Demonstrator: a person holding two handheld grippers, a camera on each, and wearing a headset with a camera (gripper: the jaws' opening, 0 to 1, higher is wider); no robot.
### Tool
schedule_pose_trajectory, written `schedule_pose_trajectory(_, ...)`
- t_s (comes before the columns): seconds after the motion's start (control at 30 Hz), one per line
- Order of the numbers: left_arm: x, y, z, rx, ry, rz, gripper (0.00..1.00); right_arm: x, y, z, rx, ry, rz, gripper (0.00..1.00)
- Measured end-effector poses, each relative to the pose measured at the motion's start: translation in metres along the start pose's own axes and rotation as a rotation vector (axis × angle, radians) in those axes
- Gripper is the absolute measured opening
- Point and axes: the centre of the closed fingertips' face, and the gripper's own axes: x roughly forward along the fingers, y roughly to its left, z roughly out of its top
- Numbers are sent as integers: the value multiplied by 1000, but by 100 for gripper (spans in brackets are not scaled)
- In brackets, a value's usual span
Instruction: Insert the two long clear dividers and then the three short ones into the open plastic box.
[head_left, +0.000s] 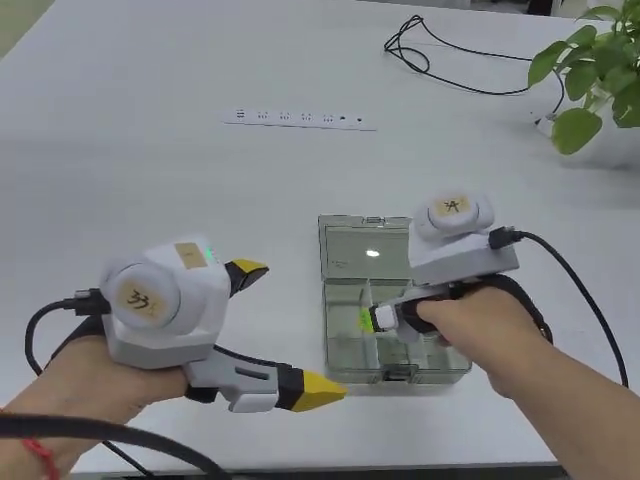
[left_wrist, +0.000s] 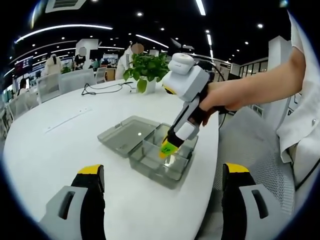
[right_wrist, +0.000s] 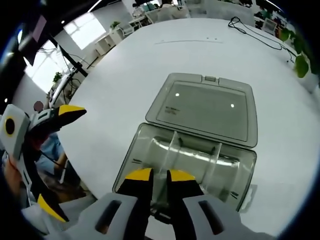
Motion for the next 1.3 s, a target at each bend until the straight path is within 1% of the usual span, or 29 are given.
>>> schedule_pose_trajectory(0.13,-3,-1,2,-13,1,25,100,-6,0,2,18,-24,32,18)
schedule_pose_trajectory(0.23,-5,-2,3,-24,-2,41,100,-12,0,5,14,-39,54,19)
schedule_pose_trajectory(0.33,-7,-4,5,-33,0,62,100,-22,0,9,15,-62,80,21)
schedule_pose_trajectory(0.43,-7,-5,8,-44,-3,77,100,-30,-2,12,4,-75,97,22)
schedule_pose_trajectory(0.5,-8,-7,10,-49,-6,90,100,-37,-1,14,2,-88,121,23)
schedule_pose_trajectory(0.57,-8,-8,12,-55,-9,105,100,-44,-2,18,-8,-105,138,25)
schedule_pose_trajectory(0.63,-9,-10,14,-64,-11,119,100,-53,0,22,-31,-131,160,27)
schedule_pose_trajectory(0.7,-10,-12,17,-71,-14,132,100,-61,0,21,-39,-128,172,28)
schedule_pose_trajectory(0.73,-10,-13,17,-72,-15,137,100,-62,-3,23,-44,-144,186,29)
schedule_pose_trajectory(0.77,-11,-15,18,-73,-17,142,100,-64,-4,23,-46,-145,189,29)
schedule_pose_trajectory(0.87,-12,-18,19,-76,-16,151,100,-77,-4,23,-89,-152,206,31)
schedule_pose_trajectory(0.9,-12,-18,18,-76,-18,153,100,-81,-4,24,-130,-166,217,32)
schedule_pose_trajectory(0.93,-12,-19,19,-78,-19,153,100,-82,-5,23,-127,-161,215,33)
schedule_pose_trajectory(0.97,-12,-19,19,-78,-21,152,100,-85,-6,20,-149,-146,223,35)
schedule_pose_trajectory(1.0,-12,-20,19,-77,-23,151,100,-89,-7,20,-171,-156,231,37)
schedule_pose_trajectory(1.13,-11,-20,17,-80,-18,148,100,-99,-16,19,-198,-168,237,40)
schedule_pose_trajectory(1.2,-11,-20,17,-73,-20,146,100,-103,-20,18,-221,-172,245,43)
schedule_pose_trajectory(1.27,-11,-20,18,-77,-24,147,100,-105,-23,16,-272,-174,252,45)
schedule_pose_trajectory(1.3,-11,-19,18,-81,-29,146,100,-106,-27,12,-321,-162,248,48)
